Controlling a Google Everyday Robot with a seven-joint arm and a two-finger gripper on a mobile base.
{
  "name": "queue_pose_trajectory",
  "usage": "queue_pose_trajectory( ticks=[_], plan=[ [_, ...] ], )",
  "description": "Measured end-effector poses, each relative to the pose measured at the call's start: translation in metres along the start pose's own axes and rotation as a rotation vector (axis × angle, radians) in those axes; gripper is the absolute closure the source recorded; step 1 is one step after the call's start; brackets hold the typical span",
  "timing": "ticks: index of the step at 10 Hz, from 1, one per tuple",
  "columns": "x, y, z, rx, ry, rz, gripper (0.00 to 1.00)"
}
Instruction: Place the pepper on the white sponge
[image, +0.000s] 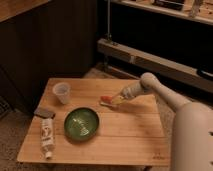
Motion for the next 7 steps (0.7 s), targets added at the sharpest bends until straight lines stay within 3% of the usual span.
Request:
queue_pose_trajectory(
  ticks=[4,7],
  plan=[
    [-0.011,-0.014,-0.001,0.040,-0.017,-0.055,0.22],
    [-0.013,-0.018,-0.004,0.056,-0.012,-0.100,0.20]
  ],
)
